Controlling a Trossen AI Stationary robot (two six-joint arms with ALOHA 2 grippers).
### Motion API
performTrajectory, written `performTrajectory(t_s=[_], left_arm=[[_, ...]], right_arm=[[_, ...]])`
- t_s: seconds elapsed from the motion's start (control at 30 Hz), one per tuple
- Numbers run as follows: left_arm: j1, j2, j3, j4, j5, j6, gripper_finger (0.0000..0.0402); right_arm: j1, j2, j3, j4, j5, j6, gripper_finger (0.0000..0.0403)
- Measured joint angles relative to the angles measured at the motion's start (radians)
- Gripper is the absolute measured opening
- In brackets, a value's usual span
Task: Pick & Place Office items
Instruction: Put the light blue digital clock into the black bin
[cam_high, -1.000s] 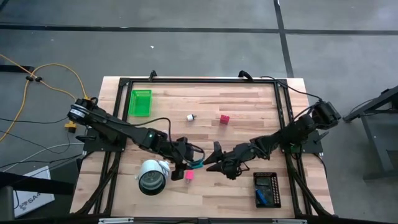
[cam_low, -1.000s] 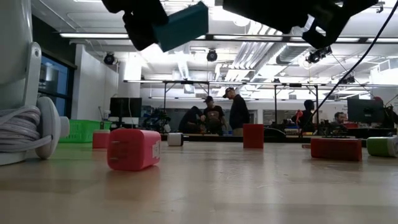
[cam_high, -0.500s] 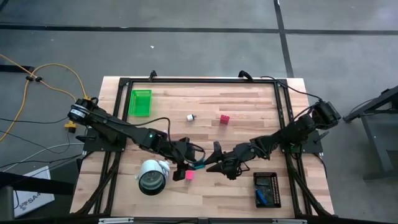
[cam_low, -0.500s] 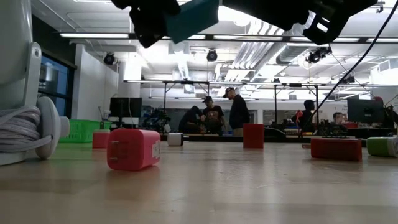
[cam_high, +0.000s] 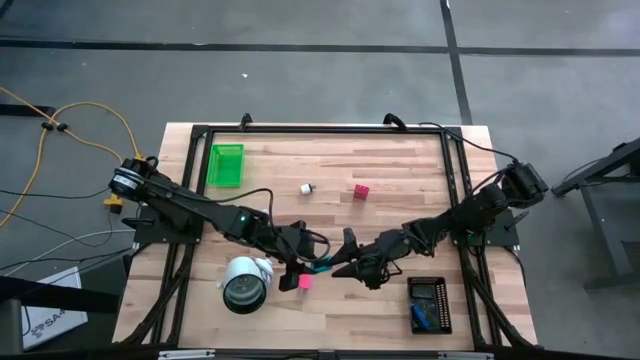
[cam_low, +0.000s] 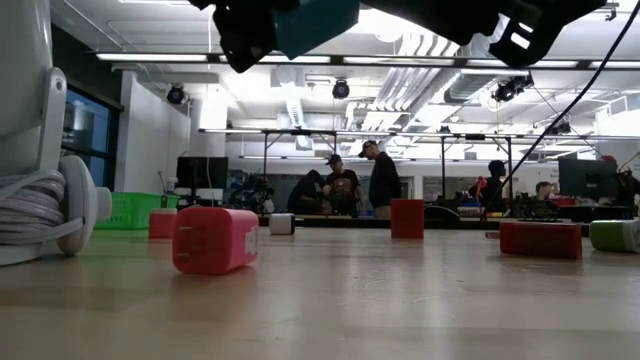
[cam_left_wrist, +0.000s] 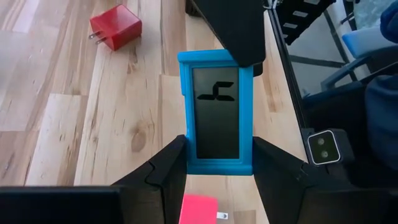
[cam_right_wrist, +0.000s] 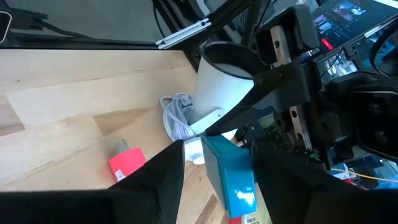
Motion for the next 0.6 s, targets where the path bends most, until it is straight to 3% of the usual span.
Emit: performTrajectory(t_s=[0.6], left_arm=[[-0.007, 0.092, 0.000, 0.037, 0.045, 0.000, 0.0155]], right_arm=[[-0.003, -0.001, 0.000, -0.028, -0.061, 0.071, 0.0175]])
